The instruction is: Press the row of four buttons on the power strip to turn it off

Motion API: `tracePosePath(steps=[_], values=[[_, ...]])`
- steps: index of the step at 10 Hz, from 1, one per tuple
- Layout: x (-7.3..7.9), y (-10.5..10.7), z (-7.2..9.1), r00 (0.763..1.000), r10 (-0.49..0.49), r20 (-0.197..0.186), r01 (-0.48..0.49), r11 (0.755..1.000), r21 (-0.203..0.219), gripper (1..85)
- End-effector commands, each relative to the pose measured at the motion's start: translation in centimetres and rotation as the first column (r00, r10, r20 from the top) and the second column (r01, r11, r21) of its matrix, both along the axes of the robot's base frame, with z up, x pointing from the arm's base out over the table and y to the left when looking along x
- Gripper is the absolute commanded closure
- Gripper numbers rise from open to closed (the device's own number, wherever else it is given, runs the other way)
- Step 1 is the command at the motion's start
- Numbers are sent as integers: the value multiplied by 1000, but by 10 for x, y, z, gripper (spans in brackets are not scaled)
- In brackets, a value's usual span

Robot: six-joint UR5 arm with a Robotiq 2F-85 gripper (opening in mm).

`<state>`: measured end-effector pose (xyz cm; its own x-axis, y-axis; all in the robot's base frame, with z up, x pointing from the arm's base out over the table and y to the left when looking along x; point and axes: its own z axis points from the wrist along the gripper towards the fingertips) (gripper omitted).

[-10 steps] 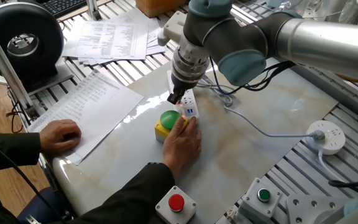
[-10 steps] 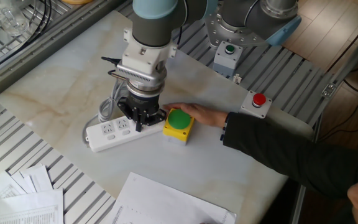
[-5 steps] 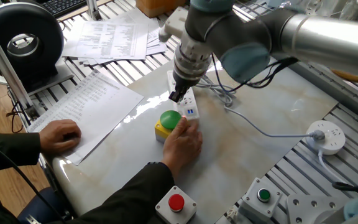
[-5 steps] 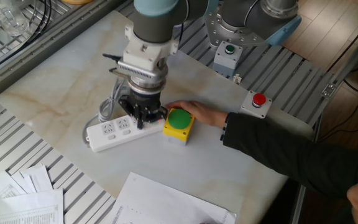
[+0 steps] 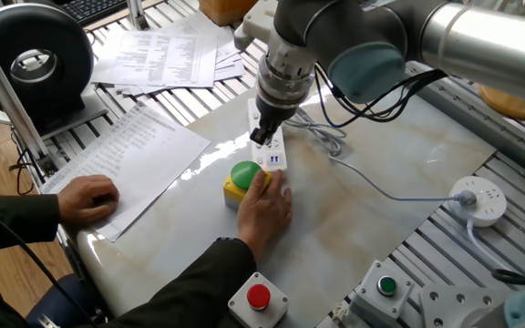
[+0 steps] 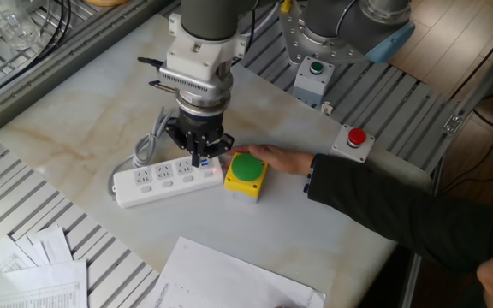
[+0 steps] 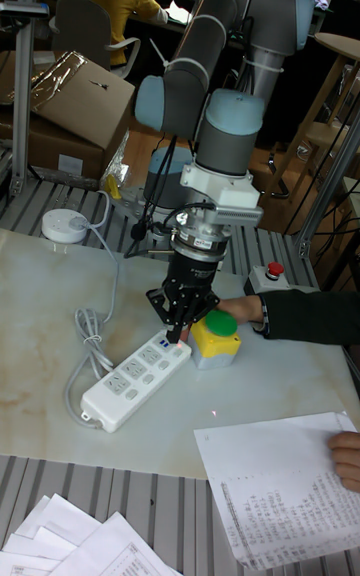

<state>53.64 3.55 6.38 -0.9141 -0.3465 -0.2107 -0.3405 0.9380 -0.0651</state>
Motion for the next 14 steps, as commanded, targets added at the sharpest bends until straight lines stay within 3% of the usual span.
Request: tracePosePath(steps=[1, 4, 14], values=[[11, 10, -13, 1000, -9, 23, 9, 1000, 30, 847], [5, 21, -19, 999, -25, 24, 24, 999, 41, 847], [-2, 19, -28, 999, -31, 42, 29, 999, 34, 847]])
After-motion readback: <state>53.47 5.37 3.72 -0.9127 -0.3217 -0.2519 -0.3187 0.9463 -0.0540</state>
